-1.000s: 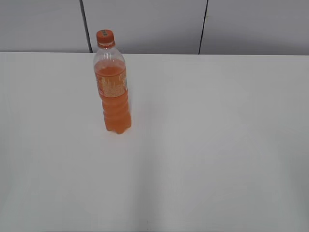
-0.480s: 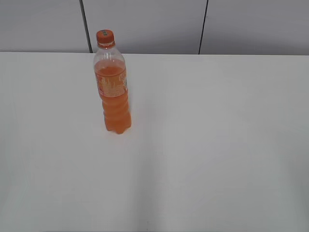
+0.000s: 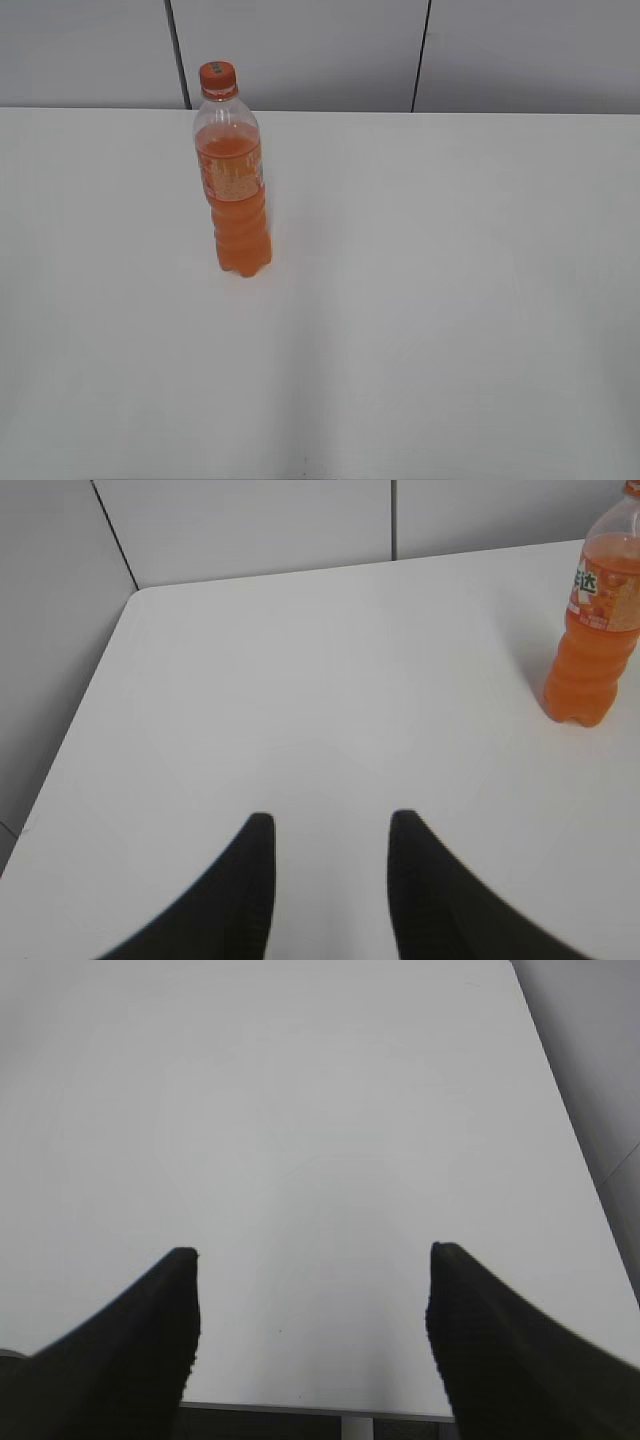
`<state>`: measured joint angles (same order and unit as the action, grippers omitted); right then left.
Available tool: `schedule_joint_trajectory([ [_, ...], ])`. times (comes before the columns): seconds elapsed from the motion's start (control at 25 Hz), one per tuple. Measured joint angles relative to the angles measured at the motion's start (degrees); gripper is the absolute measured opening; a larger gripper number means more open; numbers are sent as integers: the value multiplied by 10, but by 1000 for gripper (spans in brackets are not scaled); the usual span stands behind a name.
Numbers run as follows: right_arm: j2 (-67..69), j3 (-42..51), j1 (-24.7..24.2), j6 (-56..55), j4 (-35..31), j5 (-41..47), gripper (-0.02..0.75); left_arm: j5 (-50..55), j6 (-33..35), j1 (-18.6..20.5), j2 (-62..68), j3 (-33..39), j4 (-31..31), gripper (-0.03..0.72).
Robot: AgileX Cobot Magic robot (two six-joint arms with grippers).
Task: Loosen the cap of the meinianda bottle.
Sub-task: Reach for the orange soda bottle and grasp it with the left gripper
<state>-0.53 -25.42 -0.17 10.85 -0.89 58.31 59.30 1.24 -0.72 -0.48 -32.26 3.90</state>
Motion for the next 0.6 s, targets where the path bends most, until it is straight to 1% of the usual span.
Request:
schedule_joint_trajectory([
  [0.4,0,0,0,-1,0,0,532,0,0,0,0,0,1,242],
  [0.52,0,0,0,-1,0,0,532,0,0,0,0,0,13,242],
  [0.6,0,0,0,-1,0,0,532,0,0,0,0,0,23,258],
])
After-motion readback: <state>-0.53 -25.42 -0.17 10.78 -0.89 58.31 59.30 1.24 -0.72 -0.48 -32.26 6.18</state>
